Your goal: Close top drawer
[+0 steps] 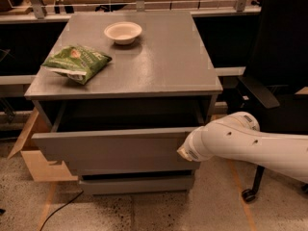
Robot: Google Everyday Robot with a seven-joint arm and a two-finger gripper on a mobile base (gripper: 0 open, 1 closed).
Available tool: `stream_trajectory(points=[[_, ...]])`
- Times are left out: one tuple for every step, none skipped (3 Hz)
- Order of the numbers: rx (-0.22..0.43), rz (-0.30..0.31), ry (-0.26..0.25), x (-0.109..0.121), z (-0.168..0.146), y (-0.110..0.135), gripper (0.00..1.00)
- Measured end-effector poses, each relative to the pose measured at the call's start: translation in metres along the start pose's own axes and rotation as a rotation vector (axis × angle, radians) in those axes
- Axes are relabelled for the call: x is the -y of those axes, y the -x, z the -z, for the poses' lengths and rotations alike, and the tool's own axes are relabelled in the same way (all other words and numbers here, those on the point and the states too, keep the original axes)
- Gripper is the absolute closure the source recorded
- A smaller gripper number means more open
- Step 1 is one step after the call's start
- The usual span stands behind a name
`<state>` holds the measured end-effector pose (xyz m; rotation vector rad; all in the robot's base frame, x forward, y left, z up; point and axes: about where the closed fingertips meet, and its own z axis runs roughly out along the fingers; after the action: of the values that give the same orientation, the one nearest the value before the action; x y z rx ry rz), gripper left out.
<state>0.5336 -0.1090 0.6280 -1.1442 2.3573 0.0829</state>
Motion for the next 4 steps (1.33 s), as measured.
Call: stream_trajectory(points=[[0.012, -0.105, -0.058, 0.019, -0.007, -0.006, 1.00], [0.044, -0.229, -0.078, 0.031, -0.016, -0.010, 1.00], [0.086, -0.309, -0.069, 0.038, -0.029, -0.009, 1.00], [0.123, -0.376, -0.033, 0.040, -0.040, -0.006, 1.00]])
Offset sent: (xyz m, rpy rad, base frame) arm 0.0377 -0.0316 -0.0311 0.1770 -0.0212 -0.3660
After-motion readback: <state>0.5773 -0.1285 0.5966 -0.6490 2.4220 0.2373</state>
